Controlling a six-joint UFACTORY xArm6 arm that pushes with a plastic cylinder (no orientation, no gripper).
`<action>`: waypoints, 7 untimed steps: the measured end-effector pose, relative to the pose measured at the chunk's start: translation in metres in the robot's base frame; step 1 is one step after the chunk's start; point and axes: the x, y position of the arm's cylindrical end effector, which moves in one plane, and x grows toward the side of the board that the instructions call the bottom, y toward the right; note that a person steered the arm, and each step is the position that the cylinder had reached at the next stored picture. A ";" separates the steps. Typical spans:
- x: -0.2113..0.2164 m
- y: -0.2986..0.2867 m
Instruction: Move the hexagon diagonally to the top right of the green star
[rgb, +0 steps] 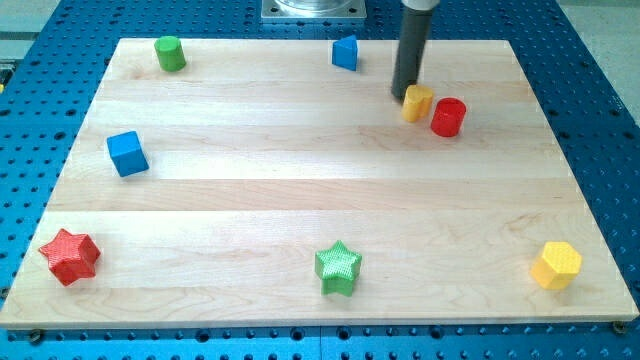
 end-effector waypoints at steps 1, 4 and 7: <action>-0.009 0.014; 0.139 0.184; 0.273 0.061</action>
